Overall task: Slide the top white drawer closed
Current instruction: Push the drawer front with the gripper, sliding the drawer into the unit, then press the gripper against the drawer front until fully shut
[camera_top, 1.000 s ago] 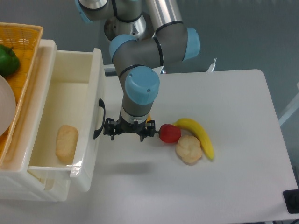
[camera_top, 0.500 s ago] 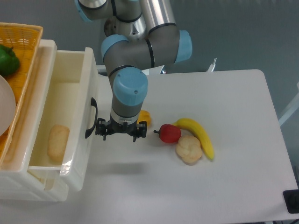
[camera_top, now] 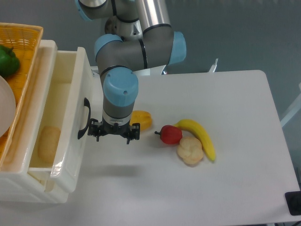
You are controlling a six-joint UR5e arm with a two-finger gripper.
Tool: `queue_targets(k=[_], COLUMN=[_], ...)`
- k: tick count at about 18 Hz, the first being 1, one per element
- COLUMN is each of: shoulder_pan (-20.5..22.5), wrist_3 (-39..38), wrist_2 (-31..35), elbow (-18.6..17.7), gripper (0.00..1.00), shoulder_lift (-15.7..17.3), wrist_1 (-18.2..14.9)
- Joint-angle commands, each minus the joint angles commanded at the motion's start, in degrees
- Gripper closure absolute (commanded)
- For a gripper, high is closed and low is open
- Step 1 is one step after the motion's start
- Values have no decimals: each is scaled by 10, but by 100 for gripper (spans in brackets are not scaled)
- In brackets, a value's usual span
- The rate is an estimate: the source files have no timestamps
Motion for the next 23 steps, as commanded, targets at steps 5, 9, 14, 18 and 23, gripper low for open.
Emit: queue_targets(k=[5,9,14,18,23], shoulder_pan=[-18,-25,-27,-29,-36], wrist_3=[-2,-2,-2,-3,-9], wrist_2=[14,16,16,15,18], elbow=[2,4,3,4,3], gripper=[0,0,0,0,0], shoulder_lift=[0,4,4,5,4], wrist_1=[3,2,2,2,1])
